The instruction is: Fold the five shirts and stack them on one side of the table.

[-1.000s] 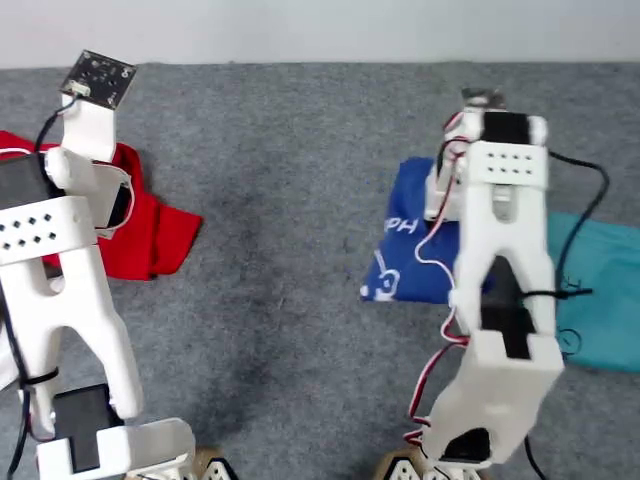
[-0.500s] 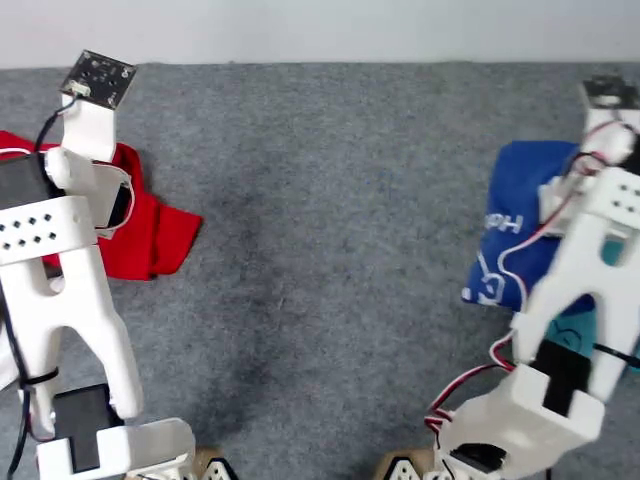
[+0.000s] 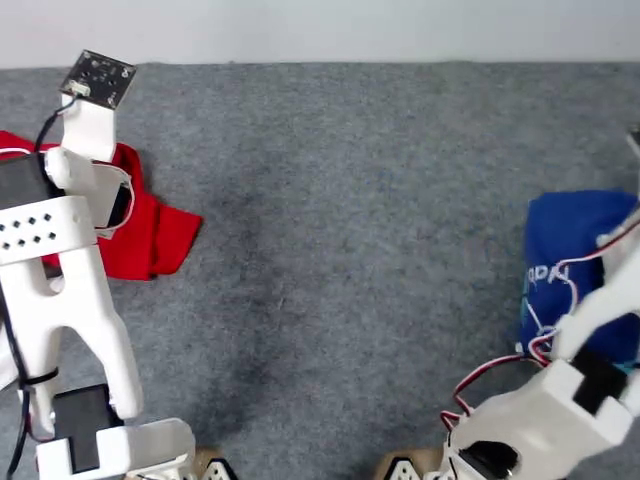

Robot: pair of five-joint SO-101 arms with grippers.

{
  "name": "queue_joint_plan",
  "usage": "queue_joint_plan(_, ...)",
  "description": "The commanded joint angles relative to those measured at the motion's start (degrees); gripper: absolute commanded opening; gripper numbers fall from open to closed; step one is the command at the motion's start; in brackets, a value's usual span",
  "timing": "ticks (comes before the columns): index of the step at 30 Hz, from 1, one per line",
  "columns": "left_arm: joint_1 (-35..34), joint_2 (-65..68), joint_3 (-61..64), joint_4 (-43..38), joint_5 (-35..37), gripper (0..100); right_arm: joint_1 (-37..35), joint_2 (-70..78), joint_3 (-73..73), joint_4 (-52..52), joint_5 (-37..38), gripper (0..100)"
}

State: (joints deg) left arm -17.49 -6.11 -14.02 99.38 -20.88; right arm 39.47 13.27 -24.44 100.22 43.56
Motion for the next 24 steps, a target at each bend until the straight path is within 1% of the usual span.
queue_joint_plan(1,-0.09,-2.81,-0.22,1.05,-0.26,1,2.51,1.01,-0.62,-1.63,2.64,0.9)
queue_joint_plan(9,0.00,-2.81,-0.22,1.05,-0.26,1,3.91,6.73,-0.62,-10.95,2.64,0.9)
queue_joint_plan(15,0.00,-2.81,-0.22,1.05,-0.26,1,4.44,9.45,-0.62,-14.90,2.55,0.9)
queue_joint_plan(20,0.00,-2.81,-0.22,1.05,-0.26,1,5.41,11.03,-0.62,-15.08,2.64,0.9)
queue_joint_plan(22,0.00,-2.81,-0.22,1.05,-0.26,1,5.49,10.77,-0.70,-14.90,2.55,3.3)
queue_joint_plan(24,0.00,-2.81,-0.22,1.05,-0.26,1,5.49,10.68,-1.05,-14.73,2.37,11.3)
